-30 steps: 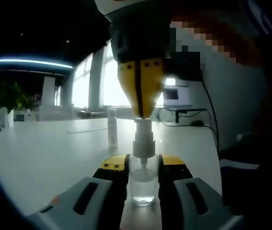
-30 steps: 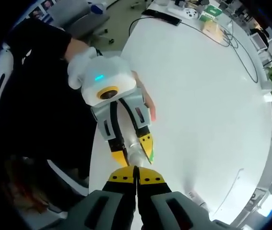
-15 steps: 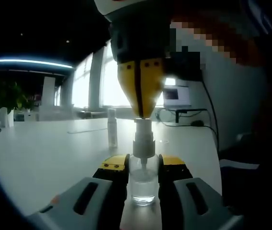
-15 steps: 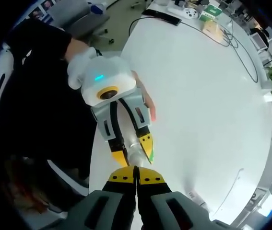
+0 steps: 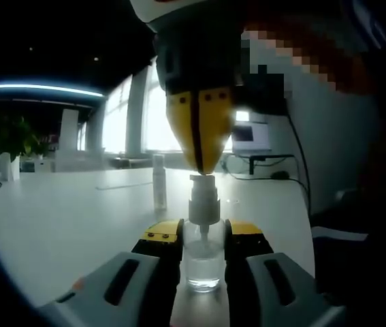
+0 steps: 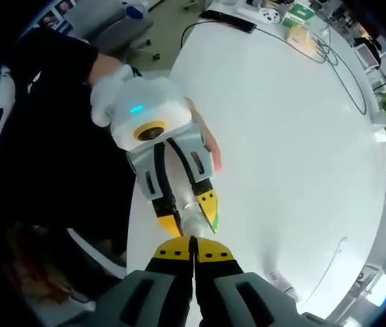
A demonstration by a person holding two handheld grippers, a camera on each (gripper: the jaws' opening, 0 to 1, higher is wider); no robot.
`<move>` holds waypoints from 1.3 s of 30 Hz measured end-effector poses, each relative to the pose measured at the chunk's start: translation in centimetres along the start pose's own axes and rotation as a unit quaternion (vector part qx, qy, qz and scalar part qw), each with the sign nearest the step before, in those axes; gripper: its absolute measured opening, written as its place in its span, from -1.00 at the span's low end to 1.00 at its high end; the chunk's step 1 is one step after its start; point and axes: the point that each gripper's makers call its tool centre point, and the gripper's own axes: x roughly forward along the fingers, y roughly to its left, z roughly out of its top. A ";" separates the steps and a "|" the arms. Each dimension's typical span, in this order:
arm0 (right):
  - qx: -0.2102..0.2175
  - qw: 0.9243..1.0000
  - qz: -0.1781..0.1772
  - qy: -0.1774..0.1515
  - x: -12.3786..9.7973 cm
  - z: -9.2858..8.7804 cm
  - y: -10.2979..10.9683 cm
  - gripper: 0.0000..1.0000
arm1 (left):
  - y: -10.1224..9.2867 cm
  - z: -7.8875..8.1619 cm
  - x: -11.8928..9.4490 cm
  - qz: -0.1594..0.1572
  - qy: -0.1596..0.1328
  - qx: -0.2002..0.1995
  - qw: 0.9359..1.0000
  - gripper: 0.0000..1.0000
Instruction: Clamp pump bottle remove cover press pump head put on cover
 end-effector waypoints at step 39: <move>0.004 1.000 0.001 -0.017 -0.6 -0.1 0.0 -1.00 | 0.0 0.0 0.0 -0.001 -0.001 0.001 1.000 -0.71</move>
